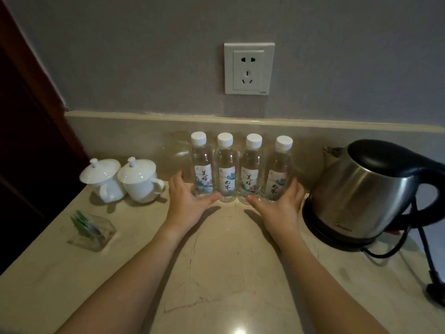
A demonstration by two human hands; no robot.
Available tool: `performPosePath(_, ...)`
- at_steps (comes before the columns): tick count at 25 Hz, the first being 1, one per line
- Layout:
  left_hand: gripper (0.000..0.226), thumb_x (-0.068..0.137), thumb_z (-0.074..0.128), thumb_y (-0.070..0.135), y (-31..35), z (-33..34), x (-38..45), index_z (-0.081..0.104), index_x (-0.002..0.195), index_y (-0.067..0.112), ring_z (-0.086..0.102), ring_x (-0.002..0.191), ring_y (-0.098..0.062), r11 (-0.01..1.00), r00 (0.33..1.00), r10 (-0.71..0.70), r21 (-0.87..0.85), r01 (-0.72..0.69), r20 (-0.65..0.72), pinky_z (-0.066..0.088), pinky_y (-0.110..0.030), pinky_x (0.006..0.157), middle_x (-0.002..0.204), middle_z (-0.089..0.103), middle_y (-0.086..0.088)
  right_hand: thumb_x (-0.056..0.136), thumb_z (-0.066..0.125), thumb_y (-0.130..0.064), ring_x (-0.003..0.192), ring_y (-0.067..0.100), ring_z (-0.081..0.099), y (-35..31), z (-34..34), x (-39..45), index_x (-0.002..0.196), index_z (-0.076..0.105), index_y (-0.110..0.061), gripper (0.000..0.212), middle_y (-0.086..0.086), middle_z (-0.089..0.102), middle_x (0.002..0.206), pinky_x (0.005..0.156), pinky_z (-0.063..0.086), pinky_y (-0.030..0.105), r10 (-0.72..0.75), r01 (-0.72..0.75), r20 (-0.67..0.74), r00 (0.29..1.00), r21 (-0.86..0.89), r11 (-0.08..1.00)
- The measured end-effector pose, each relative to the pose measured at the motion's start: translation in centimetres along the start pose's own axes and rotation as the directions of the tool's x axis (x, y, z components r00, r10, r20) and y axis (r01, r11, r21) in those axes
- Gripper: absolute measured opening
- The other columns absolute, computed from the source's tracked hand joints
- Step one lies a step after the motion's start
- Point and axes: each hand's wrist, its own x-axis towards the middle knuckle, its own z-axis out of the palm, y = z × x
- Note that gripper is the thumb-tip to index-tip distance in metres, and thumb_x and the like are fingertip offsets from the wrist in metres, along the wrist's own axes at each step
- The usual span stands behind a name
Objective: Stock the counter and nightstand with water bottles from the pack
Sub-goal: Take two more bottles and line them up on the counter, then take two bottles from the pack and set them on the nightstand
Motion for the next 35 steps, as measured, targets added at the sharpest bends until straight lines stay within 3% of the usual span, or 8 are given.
performPosePath(2, 0.091, 0.066, 0.086, 0.048, 1.0, -2.7, -2.4, 0.038, 0.139, 0.021, 0.053, 0.119, -0.017, 0.998, 0.992, -0.035, -0.046, 0.030, -0.122, 0.051, -0.040, 0.099, 0.137, 0.047, -0.002, 0.065, 0.087, -0.049, 0.144, 0.028, 0.026, -1.3, 0.2, -2.2, 0.155, 0.015, -0.020, 0.119, 0.000, 0.013, 0.158, 0.117, 0.032, 0.052, -0.063, 0.065, -0.119, 0.991, 0.011, 0.998)
performPosePath(7, 0.014, 0.078, 0.080, 0.023, 4.7, -12.3, -10.6, 0.068, 0.084, 0.019, 0.059, 0.063, -0.011, 0.983, 0.938, 0.165, -0.023, -0.180, -0.304, 0.051, -0.026, 0.061, 0.071, 0.066, 0.002, 0.077, 0.077, -0.036, 0.108, 0.019, 0.048, -9.9, 5.8, -11.9, 0.123, 0.052, -0.010, 0.059, 0.002, 0.043, 0.117, 0.094, 0.042, 0.029, -0.400, 0.437, -0.205, 0.893, 0.187, 0.880)
performPosePath(11, 0.008, 0.080, 0.075, 0.019, 4.2, -23.5, -16.6, 0.070, 0.076, 0.015, 0.061, 0.059, -0.016, 0.967, 0.850, 0.257, 0.122, -0.226, -0.460, 0.048, -0.022, 0.055, 0.063, 0.065, 0.003, 0.080, 0.065, -0.032, 0.085, 0.014, 0.056, -16.8, 12.9, -22.3, 0.097, 0.057, -0.024, 0.021, -0.007, 0.057, 0.090, 0.074, 0.044, 0.022, -0.618, 0.515, 0.152, 0.771, 0.423, 0.746)
performPosePath(14, 0.009, 0.082, 0.076, 0.015, 1.1, -34.1, -22.3, 0.069, 0.075, 0.017, 0.062, 0.063, -0.015, 0.970, 0.742, 0.215, 0.228, -0.085, -0.635, 0.046, -0.016, 0.055, 0.064, 0.064, 0.005, 0.083, 0.067, -0.031, 0.080, 0.011, 0.061, -20.8, 19.7, -30.6, 0.093, 0.060, -0.026, 0.014, -0.005, 0.063, 0.084, 0.068, 0.047, 0.022, -0.700, 0.489, 0.438, 0.564, 0.506, 0.711)
performPosePath(18, 0.019, 0.081, 0.076, 0.015, -4.5, -47.0, -30.8, 0.065, 0.073, 0.028, 0.056, 0.056, -0.009, 0.962, 0.575, 0.137, 0.247, 0.117, -0.806, 0.041, -0.014, 0.052, 0.063, 0.061, 0.007, 0.088, 0.070, -0.019, 0.076, 0.003, 0.060, -25.3, 28.0, -43.1, 0.093, 0.064, -0.021, 0.009, -0.006, 0.064, 0.080, 0.063, 0.041, 0.009, -0.718, 0.401, 0.602, 0.349, 0.596, 0.695)
performPosePath(23, 0.012, 0.079, 0.077, 0.017, -10.1, -59.7, -38.2, 0.067, 0.074, 0.022, 0.055, 0.054, -0.012, 0.934, 0.409, 0.133, 0.253, 0.254, -0.903, 0.048, -0.030, 0.052, 0.061, 0.060, 0.009, 0.088, 0.070, -0.018, 0.074, 0.006, 0.061, -29.2, 36.6, -57.0, 0.090, 0.063, -0.028, 0.012, -0.004, 0.065, 0.080, 0.063, 0.044, 0.012, -0.725, 0.321, 0.673, 0.145, 0.661, 0.678)
performPosePath(29, 0.007, 0.083, 0.074, 0.020, -16.2, -69.2, -40.2, 0.068, 0.079, 0.021, 0.059, 0.060, -0.013, 0.905, 0.374, 0.124, 0.260, 0.337, -0.919, 0.053, -0.030, 0.054, 0.065, 0.062, 0.008, 0.090, 0.067, -0.022, 0.080, 0.009, 0.061, -31.5, 46.4, -65.3, 0.099, 0.064, -0.025, 0.010, -0.002, 0.064, 0.089, 0.064, 0.049, 0.014, -0.690, 0.300, 0.722, 0.051, 0.648, 0.700)
performPosePath(35, 0.007, 0.084, 0.073, 0.021, -25.2, -79.8, -35.6, 0.068, 0.079, 0.021, 0.058, 0.059, -0.012, 0.904, 0.347, 0.032, 0.175, 0.389, -0.937, 0.050, -0.023, 0.054, 0.065, 0.062, 0.006, 0.090, 0.065, -0.022, 0.075, 0.013, 0.062, -34.8, 61.6, -68.9, 0.097, 0.063, -0.027, 0.008, -0.001, 0.065, 0.088, 0.058, 0.049, 0.019, -0.657, 0.280, 0.750, 0.075, 0.617, 0.736)
